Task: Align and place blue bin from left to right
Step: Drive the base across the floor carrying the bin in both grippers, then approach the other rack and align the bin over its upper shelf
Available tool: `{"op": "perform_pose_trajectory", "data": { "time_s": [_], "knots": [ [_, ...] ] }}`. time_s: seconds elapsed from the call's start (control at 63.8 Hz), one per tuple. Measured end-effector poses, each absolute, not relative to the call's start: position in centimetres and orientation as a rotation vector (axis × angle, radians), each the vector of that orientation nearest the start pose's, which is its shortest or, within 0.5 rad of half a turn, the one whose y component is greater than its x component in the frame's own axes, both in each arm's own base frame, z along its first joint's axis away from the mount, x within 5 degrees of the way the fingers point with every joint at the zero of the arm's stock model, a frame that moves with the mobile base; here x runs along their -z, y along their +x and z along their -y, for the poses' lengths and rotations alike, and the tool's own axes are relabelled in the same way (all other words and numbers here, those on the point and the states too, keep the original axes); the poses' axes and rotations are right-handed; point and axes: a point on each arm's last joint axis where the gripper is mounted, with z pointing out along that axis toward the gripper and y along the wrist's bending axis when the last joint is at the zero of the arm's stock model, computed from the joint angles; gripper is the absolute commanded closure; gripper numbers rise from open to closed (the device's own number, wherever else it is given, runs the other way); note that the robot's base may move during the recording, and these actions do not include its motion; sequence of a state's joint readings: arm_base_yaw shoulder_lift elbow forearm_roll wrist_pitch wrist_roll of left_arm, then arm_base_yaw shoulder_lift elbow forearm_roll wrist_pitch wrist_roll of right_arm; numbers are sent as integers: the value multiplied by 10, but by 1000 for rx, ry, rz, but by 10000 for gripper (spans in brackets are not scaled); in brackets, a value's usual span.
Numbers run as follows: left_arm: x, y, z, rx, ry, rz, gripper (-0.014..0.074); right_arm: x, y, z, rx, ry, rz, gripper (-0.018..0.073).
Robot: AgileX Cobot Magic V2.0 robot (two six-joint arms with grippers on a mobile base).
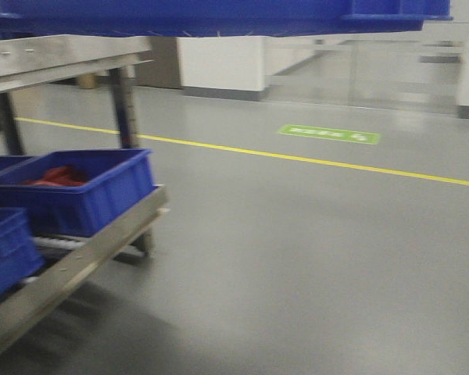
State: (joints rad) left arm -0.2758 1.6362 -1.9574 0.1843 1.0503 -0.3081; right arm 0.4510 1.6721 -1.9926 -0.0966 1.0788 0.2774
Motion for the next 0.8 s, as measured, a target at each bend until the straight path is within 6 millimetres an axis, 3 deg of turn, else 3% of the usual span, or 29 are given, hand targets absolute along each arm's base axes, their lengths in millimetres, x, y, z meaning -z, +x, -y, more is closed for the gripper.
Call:
{"op": "perform_pose_trajectory", "data": {
  "time_s": [0.8],
  "knots": [
    [-469,341,81,95,-22,-2197,613,-463,327,-150,-275,-199,-2242,633]
  ]
}}
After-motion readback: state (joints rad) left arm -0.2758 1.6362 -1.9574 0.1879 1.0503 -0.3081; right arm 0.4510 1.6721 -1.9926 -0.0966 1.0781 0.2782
